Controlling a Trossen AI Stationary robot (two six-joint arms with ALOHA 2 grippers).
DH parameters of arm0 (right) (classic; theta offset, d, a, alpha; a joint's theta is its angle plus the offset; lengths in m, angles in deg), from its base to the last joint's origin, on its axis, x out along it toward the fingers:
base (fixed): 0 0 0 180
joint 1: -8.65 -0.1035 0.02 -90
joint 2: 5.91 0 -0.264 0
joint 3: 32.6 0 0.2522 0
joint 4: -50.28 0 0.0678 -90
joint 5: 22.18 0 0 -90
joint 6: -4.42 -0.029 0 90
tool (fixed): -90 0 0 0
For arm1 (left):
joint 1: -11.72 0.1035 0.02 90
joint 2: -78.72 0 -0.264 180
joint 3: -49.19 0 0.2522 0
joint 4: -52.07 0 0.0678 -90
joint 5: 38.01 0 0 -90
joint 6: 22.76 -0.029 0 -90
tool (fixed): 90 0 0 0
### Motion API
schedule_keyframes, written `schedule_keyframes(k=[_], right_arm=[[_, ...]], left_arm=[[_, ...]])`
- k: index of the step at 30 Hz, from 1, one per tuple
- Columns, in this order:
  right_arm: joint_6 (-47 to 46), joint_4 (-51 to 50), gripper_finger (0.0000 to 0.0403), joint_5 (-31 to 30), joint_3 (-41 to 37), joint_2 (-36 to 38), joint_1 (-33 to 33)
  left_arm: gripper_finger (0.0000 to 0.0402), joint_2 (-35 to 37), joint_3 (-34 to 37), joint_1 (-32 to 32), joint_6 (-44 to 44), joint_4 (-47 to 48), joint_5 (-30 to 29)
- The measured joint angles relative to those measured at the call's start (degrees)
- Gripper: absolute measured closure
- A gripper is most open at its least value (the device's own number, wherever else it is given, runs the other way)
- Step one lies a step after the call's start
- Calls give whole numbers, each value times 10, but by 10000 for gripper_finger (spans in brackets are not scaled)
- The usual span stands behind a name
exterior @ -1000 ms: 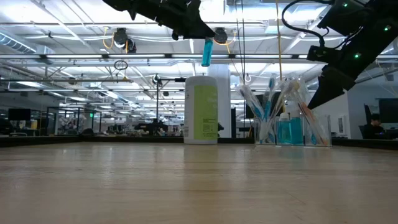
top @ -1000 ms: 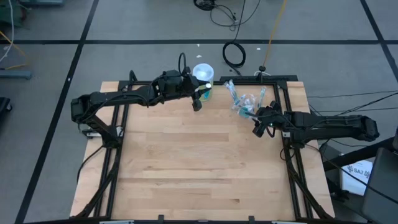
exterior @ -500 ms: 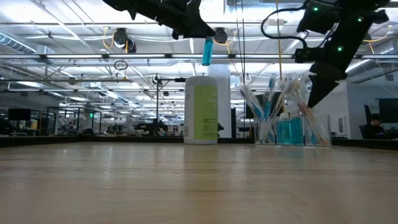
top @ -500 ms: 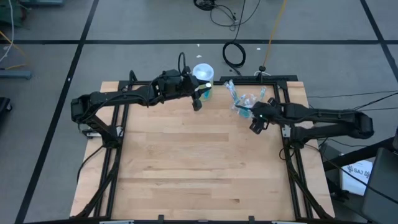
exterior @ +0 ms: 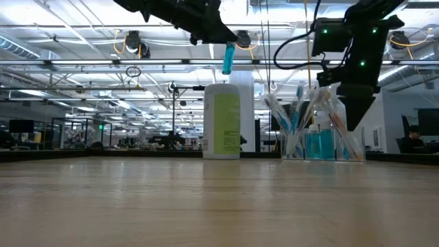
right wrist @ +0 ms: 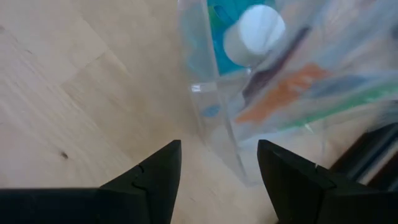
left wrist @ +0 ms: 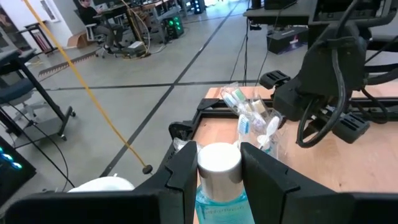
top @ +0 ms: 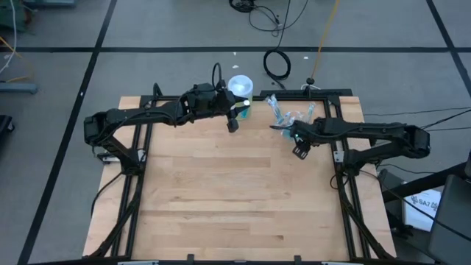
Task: Pick & Place toothbrushing station
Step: Put the blue mouthwash into the transparent organizer
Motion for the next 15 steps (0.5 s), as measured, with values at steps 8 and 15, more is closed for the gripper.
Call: schedule_keyframes(k=[8, 15], right_arm=[[13, 5, 200, 0, 0, 0, 23], [-13, 19, 212, 14, -23, 1, 52]], left_arm=[[297, 0, 0, 0, 1, 2, 0], [297, 0, 0, 0, 1, 2, 0]])
